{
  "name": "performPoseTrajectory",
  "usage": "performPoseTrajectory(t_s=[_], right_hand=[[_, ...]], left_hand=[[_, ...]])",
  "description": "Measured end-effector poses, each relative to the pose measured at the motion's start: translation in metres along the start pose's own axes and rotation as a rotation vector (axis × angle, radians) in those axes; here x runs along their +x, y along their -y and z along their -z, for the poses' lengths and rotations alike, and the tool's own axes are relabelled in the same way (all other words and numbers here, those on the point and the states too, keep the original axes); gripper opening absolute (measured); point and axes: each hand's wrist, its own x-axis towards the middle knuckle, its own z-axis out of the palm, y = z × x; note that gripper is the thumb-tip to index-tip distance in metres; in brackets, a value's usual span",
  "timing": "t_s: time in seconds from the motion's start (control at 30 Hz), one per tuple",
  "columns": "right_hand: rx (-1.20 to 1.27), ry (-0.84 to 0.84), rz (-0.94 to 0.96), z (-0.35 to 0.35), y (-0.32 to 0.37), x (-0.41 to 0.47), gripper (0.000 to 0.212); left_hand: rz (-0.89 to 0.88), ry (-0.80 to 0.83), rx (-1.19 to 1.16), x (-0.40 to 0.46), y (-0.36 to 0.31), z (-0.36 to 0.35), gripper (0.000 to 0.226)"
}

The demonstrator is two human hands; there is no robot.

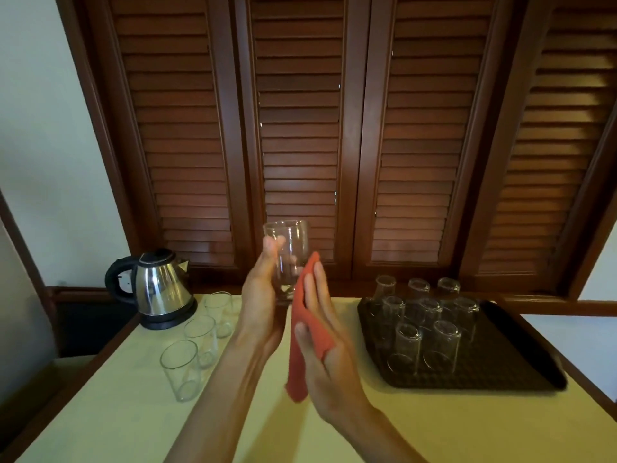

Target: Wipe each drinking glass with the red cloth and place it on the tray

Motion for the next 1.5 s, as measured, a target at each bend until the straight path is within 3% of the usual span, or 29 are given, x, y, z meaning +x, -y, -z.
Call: performPoseTrajectory(t_s=[0.13, 0.3, 0.47, 0.63, 0.77, 0.83, 0.97, 1.1, 1.27, 1.43, 1.5], right_hand=[[0.103, -0.189, -0.146, 0.021, -0.005, 0.047, 0.057], [-0.025, -0.039, -0.001, -0.002, -0.009, 0.007, 0.057], [0.138, -0.236, -0.235, 0.023, -0.008, 0.052, 0.053], [0.127, -0.145, -0.112, 0.0, 0.002, 0.019, 0.063], [0.165, -0.254, -0.165, 0.015, 0.003, 0.035, 0.055], [0.157, -0.233, -0.156, 0.021, 0.003, 0.043, 0.047], [0.048, -0.147, -0.082, 0.01, -0.003, 0.023, 0.055], [0.11, -0.295, -0.265, 0.033, -0.016, 0.058, 0.044], [0.073, -0.197, -0.14, 0.013, -0.004, 0.027, 0.054], [0.08, -0.276, -0.199, 0.032, -0.02, 0.053, 0.059], [0.083, -0.274, -0.187, 0.029, -0.016, 0.052, 0.06]], left_hand=[[-0.01, 0.052, 0.201, -0.02, 0.024, -0.006, 0.048], [0.004, -0.051, 0.084, 0.005, 0.008, 0.003, 0.059], [0.003, -0.045, 0.246, -0.011, 0.031, -0.007, 0.063], [-0.033, -0.14, 0.201, 0.005, 0.013, -0.01, 0.056], [-0.073, -0.01, 0.329, -0.025, 0.023, -0.019, 0.054], [-0.087, 0.013, 0.306, -0.019, 0.025, -0.018, 0.053], [-0.095, -0.046, 0.23, 0.002, 0.011, -0.014, 0.047], [0.034, -0.033, 0.297, -0.004, 0.032, -0.018, 0.039], [0.035, -0.085, 0.208, 0.012, 0.016, -0.016, 0.069], [0.042, -0.071, 0.221, -0.004, 0.031, -0.022, 0.039], [0.003, -0.085, 0.184, -0.005, 0.029, -0.022, 0.044]])
